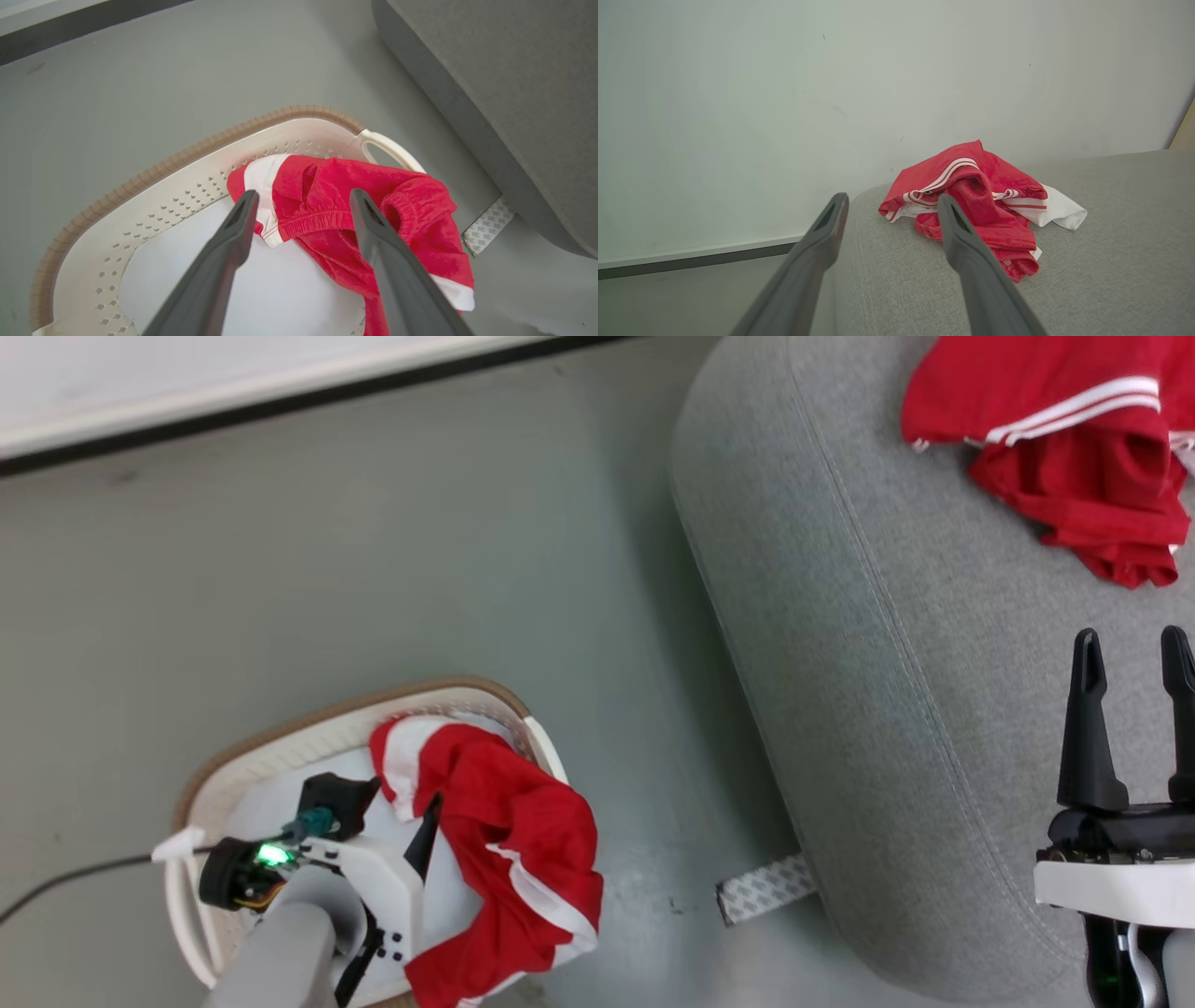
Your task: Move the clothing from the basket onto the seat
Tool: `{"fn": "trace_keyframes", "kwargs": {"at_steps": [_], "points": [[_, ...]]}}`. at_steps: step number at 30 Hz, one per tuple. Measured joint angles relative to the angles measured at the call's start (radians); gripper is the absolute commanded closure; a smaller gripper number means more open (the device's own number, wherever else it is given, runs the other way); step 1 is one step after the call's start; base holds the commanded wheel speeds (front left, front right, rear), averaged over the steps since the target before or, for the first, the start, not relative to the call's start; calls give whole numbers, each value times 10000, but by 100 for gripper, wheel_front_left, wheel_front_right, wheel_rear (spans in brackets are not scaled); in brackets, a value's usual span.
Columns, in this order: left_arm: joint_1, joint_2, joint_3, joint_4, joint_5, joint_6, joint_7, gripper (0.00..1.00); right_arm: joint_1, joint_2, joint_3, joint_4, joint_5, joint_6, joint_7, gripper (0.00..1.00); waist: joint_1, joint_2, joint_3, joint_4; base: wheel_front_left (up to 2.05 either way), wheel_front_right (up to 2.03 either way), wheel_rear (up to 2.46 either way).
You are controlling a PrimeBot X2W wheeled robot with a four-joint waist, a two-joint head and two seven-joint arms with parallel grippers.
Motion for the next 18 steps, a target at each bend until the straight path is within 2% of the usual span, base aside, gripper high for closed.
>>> {"fn": "trace_keyframes", "kwargs": {"at_steps": [8, 18], "points": [[-1037, 709, -736, 1670, -50, -27, 430, 0, -527, 282, 215, -238, 184, 0, -2, 0, 0, 0, 1217, -667, 0, 0, 0], [-1902, 1394, -1323, 2236, 412, 35, 966, 0, -975, 326, 447, -556, 874, 0, -2, 0, -1, 0, 2519, -1529, 0, 0, 0]]}}
